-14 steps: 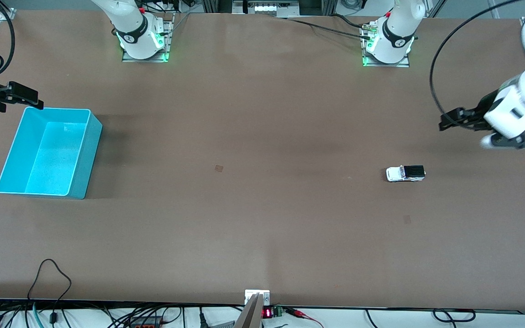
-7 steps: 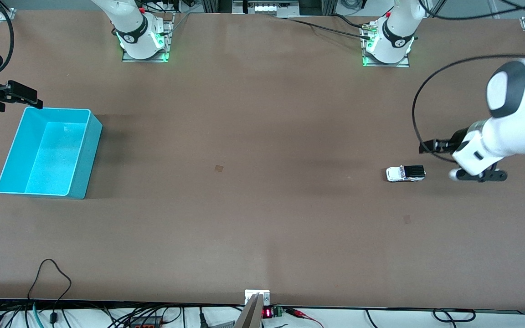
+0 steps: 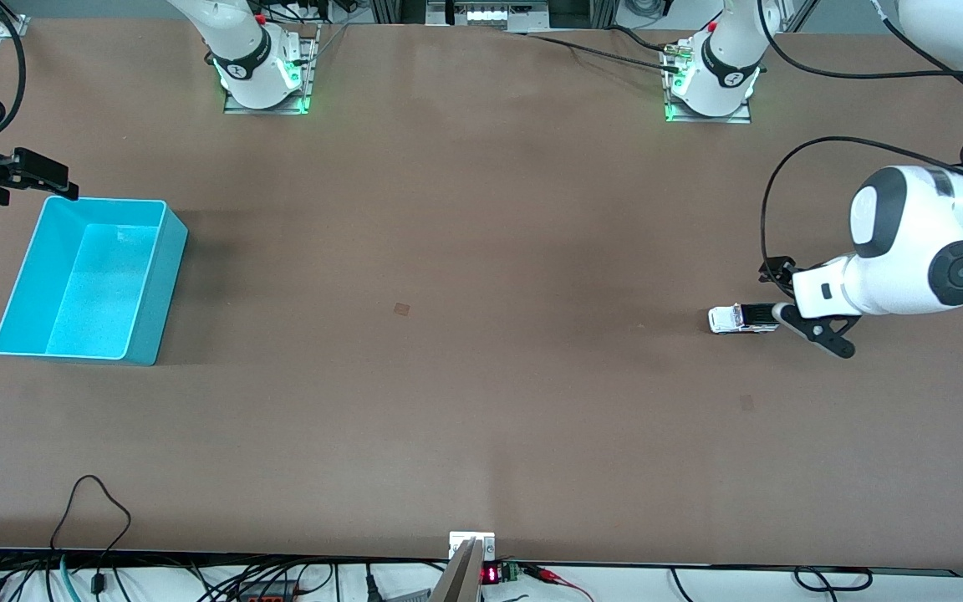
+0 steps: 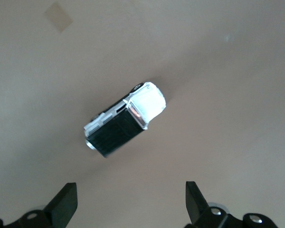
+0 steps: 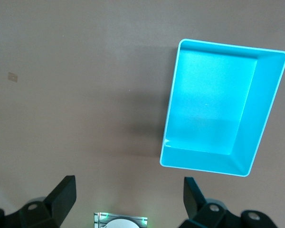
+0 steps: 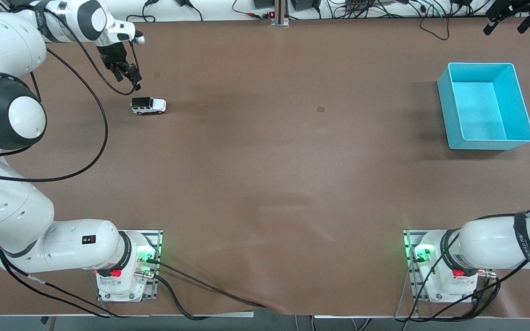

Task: Wind and store white jeep toy
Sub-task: 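Lower the left gripper and close it on the jeep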

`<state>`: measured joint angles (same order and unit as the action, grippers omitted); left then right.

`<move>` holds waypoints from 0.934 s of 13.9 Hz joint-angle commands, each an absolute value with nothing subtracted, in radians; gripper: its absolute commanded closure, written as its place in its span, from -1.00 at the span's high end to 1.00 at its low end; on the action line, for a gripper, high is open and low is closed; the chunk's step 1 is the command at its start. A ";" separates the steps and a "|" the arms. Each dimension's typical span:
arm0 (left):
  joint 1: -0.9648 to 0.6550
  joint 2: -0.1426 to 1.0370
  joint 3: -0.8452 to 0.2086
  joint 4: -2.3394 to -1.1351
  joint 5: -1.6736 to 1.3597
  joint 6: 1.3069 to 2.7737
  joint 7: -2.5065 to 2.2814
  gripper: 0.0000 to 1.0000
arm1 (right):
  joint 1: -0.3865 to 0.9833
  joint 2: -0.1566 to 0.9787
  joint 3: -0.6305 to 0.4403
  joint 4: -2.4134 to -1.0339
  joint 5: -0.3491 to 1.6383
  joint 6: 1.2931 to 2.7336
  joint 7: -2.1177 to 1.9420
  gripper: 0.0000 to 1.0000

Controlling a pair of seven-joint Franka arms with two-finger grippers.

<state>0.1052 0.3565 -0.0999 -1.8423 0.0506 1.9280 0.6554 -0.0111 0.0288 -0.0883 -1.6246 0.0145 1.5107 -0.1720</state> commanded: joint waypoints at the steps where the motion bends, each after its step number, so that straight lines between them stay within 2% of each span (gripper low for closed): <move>1: 0.110 0.368 -0.104 -1.882 0.094 2.014 0.909 1.00 | -0.017 0.029 -0.081 -1.617 0.014 1.509 -0.167 1.00; 6: 0.112 0.376 -0.106 -2.025 0.094 2.270 1.345 1.00 | -0.017 0.031 -0.081 -1.617 0.014 1.511 -0.167 1.00; 10: 0.112 0.376 -0.106 -2.092 0.094 2.403 1.503 1.00 | -0.017 0.037 -0.081 -1.617 0.014 1.520 -0.167 1.00; 13: 0.129 0.376 -0.106 -2.106 0.094 2.436 1.569 1.00 | -0.017 0.037 -0.081 -1.618 0.014 1.520 -0.167 1.00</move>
